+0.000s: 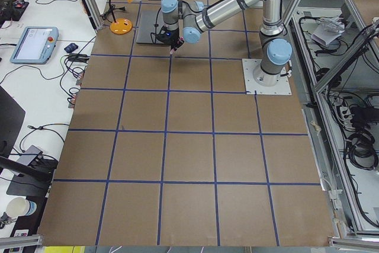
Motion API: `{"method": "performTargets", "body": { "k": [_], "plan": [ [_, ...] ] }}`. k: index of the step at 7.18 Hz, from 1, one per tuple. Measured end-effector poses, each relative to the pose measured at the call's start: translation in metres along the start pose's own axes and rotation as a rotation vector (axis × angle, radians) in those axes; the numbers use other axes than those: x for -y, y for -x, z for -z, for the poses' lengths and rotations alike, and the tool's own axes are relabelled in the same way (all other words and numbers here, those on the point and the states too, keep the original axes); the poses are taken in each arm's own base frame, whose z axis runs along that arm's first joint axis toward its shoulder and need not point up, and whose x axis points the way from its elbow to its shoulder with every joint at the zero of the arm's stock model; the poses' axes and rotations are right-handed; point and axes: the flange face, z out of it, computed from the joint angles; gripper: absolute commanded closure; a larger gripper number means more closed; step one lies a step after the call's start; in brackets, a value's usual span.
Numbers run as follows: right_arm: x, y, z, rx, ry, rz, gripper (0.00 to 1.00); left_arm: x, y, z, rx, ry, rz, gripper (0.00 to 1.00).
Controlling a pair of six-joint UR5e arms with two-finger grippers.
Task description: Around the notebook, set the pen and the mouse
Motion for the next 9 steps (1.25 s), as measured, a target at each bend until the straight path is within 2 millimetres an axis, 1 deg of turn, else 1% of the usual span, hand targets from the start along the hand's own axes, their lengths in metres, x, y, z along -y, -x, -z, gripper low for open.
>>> {"method": "performTargets", "body": {
  "k": [1, 2, 3, 5, 6, 7, 8, 9],
  "plan": [
    [-0.016, 0.004, 0.021, 0.011, -0.036, 0.012, 0.0, -0.035, -0.005, -0.006, 0.006, -0.002, 0.079, 1.0],
    [-0.025, 0.006, 0.03, 0.017, -0.051, 0.019, 0.0, -0.063, -0.007, -0.012, 0.01, -0.001, 0.143, 1.0],
    [-0.029, 0.006, 0.031, 0.02, -0.054, 0.021, 0.0, -0.083, -0.012, -0.019, -0.001, 0.001, 0.195, 1.0],
    [-0.03, 0.007, 0.028, 0.021, -0.053, 0.023, 0.0, -0.116, -0.019, -0.031, -0.037, -0.002, 0.244, 1.0],
    [-0.03, 0.007, 0.028, 0.022, -0.053, 0.022, 0.0, -0.129, -0.02, -0.038, -0.035, -0.005, 0.258, 1.0],
    [-0.031, 0.007, 0.028, 0.022, -0.054, 0.022, 0.0, -0.138, -0.022, -0.043, -0.032, -0.007, 0.263, 1.0],
    [-0.031, 0.007, 0.028, 0.023, -0.053, 0.022, 0.0, -0.144, -0.027, -0.044, -0.037, -0.007, 0.259, 1.0],
    [-0.031, 0.007, 0.028, 0.023, -0.053, 0.021, 0.0, -0.15, -0.033, -0.042, -0.044, -0.008, 0.257, 0.6]
  ]
}}
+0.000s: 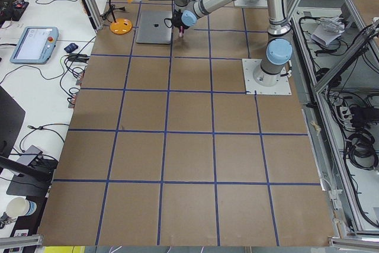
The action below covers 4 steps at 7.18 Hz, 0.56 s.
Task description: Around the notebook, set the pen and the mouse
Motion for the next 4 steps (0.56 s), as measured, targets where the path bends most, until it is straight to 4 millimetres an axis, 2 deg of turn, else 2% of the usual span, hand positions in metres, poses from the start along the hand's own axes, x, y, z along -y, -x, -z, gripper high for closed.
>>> {"method": "performTargets", "body": {
  "k": [1, 3, 4],
  "plan": [
    [0.0, 0.0, -0.0005, 0.0, 0.001, 0.0, 0.0, -0.0062, -0.0023, -0.0007, -0.003, 0.001, -0.001, 0.13],
    [-0.0007, 0.0003, -0.002, -0.001, 0.005, 0.0, 0.0, -0.0103, -0.0051, -0.0025, -0.006, 0.002, -0.035, 0.0],
    [-0.0014, 0.0001, -0.0034, -0.001, 0.008, 0.001, 0.0, -0.0096, -0.0068, 0.0025, -0.016, 0.002, -0.107, 0.0]
  ]
}}
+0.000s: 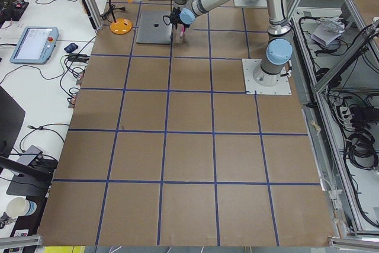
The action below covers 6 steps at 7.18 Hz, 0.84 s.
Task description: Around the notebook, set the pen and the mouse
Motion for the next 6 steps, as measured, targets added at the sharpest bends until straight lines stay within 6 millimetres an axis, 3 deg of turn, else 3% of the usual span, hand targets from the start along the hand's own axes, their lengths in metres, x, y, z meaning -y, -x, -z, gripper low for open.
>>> {"method": "performTargets", "body": {
  "k": [1, 2, 4, 6],
  "plan": [
    [0.0, 0.0, -0.001, 0.0, 0.002, 0.0, 0.0, 0.009, -0.004, 0.01, -0.016, -0.003, -0.124, 0.0],
    [-0.001, 0.0, -0.001, 0.0, 0.003, 0.0, 0.0, 0.033, -0.01, 0.022, -0.032, -0.009, -0.25, 0.0],
    [-0.001, 0.0, -0.001, 0.0, 0.002, 0.0, 0.0, 0.093, -0.016, 0.051, -0.04, -0.02, -0.405, 0.0],
    [-0.001, 0.0, -0.001, 0.0, 0.001, 0.001, 0.0, 0.152, -0.015, 0.094, -0.028, -0.031, -0.581, 0.0]
  ]
}}
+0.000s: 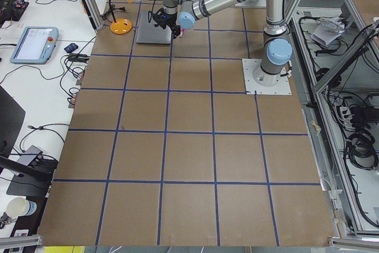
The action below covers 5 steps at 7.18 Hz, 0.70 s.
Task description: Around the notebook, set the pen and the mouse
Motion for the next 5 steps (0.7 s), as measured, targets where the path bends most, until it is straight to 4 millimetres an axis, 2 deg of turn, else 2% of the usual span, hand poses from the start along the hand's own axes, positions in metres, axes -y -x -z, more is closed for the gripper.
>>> {"method": "performTargets", "body": {
  "k": [1, 2, 3, 5],
  "plan": [
    [0.0, 0.0, 0.0, 0.0, -0.001, 0.0, 0.0, 0.026, 0.015, 0.032, 0.012, 0.007, -0.117, 0.0],
    [0.0, 0.0, 0.0, 0.0, -0.001, 0.0, 0.0, 0.044, 0.026, 0.069, 0.021, 0.019, -0.246, 0.0],
    [0.0, 0.0, 0.0, 0.0, -0.001, -0.001, 0.0, 0.05, 0.033, 0.099, 0.031, 0.04, -0.352, 0.0],
    [0.001, 0.0, 0.0, 0.0, -0.001, -0.002, 0.0, 0.045, 0.051, 0.139, 0.057, 0.081, -0.459, 0.0]
  ]
}}
